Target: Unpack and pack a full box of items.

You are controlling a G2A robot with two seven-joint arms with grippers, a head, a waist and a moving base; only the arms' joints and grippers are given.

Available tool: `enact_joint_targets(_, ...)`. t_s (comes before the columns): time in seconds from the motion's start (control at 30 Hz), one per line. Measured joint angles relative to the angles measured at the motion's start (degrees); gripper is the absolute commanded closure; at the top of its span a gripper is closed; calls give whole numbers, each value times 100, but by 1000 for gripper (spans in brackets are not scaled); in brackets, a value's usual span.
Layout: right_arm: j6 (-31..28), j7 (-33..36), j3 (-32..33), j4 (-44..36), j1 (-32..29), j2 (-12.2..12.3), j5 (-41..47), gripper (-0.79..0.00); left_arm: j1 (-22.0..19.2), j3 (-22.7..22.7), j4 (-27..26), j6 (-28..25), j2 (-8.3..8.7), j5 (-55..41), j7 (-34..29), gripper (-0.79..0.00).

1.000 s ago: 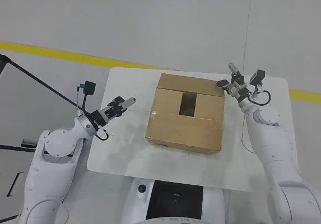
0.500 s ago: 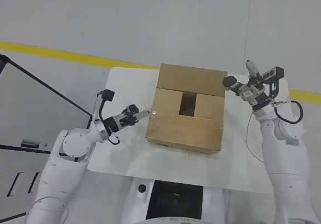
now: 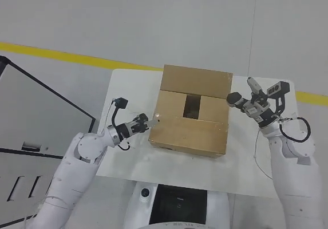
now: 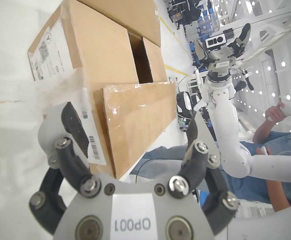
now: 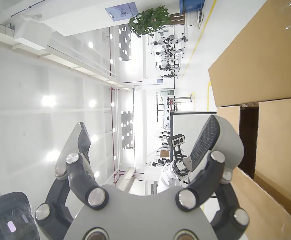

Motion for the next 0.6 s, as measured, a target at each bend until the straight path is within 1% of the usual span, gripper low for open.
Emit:
enact_joint_targets(0.2,-4,-92,-58,66,12,18,-24,-785,-25,43,-72,56,-3,-405,-8,-785)
enact_joint_targets(0.37,-3,-171,-139,155,32,26,1,-785,1,-66,-134,156,22,-823,-167,-785)
enact_joint_targets(0.47,7,-223,-155,177,46,32,28,-785,-11,-113,-61,138,40,-796,-193,-785)
enact_joint_targets(0.6,-4,-216,-167,217,50,47,25,-785,18,-68,-38,81,54,-426,-74,-785)
